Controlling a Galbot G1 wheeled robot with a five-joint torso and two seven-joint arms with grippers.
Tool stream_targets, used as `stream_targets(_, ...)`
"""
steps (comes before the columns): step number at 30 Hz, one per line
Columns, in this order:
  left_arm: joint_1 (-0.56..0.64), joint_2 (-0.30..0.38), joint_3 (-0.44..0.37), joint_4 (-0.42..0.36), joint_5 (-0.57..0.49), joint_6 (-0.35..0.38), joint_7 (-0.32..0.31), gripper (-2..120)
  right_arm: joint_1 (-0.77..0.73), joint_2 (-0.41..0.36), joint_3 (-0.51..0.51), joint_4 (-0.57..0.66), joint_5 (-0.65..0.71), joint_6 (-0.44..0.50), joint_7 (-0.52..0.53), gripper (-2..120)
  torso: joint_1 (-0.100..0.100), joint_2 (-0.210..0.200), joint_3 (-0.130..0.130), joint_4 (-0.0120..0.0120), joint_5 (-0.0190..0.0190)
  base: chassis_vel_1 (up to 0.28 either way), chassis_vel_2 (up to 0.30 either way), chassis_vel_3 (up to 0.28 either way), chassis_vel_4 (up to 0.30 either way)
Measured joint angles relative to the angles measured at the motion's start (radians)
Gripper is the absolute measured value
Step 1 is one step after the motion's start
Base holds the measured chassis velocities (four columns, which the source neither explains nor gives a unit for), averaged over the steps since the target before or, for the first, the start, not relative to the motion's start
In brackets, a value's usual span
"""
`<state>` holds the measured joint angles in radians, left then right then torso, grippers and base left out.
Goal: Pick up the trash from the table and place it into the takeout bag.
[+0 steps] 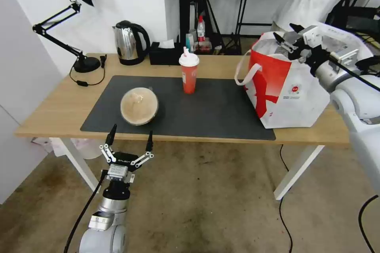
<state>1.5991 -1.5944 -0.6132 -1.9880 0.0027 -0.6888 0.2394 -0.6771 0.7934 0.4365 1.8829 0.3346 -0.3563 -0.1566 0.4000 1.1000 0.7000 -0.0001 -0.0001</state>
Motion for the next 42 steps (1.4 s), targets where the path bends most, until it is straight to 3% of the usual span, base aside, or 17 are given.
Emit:
stream_targets(7,-0.002,0.0,-0.001,-0.001,0.0,0.002,0.0,100,0.0,0.003,-0.004,0.002,-0.002,0.001,0.001,95,0.0,0.0,0.0,0.0,0.0001,0.0,0.0,0.0,0.0)
stream_targets(16,-0.011,0.0,0.0,-0.001,0.0,0.007,0.0,100,0.008,0.002,-0.004,0.078,0.007,0.039,0.037,112,0.0,0.0,0.0,0.0001,0.0,0.0,0.0,0.0,0.0)
stream_targets(25,-0.012,0.0,-0.004,0.0,0.0,0.009,0.0,100,-0.038,0.003,-0.014,0.201,0.054,0.138,0.153,114,0.0,0.0,0.0,0.0001,-0.0001,0.0,0.0,0.0,0.0)
stream_targets(29,-0.012,0.0,-0.006,0.0,0.0,0.009,-0.001,100,-0.171,0.028,-0.011,0.294,0.049,0.261,0.217,109,0.0,0.0,0.0,0.0,0.0,0.0,0.0,0.0,0.0)
stream_targets(31,-0.012,0.0,-0.005,0.0,0.0,0.009,-0.001,100,-0.184,0.033,-0.009,0.3,0.045,0.272,0.22,108,0.0,0.0,0.0,0.0,0.0,0.0,0.0,0.0,0.0)
stream_targets(33,-0.014,0.0,-0.003,0.0,0.001,0.009,-0.001,100,-0.288,0.075,0.003,0.323,-0.005,0.38,0.238,102,0.0,0.0,0.0,0.0,0.0001,0.0,0.0,0.0,0.0)
stream_targets(36,-0.015,0.0,-0.001,0.0,0.002,0.01,-0.001,100,-0.369,0.119,-0.006,0.332,-0.051,0.462,0.269,100,0.0,0.0,0.0,-0.0001,0.0,0.0,0.0,0.0,0.0)
stream_targets(42,-0.014,0.0,0.002,-0.002,0.002,0.01,-0.001,100,-0.478,0.206,-0.02,0.325,-0.114,0.564,0.303,100,0.0,0.0,0.0,0.0,0.0,0.0,0.0,0.0,0.0)
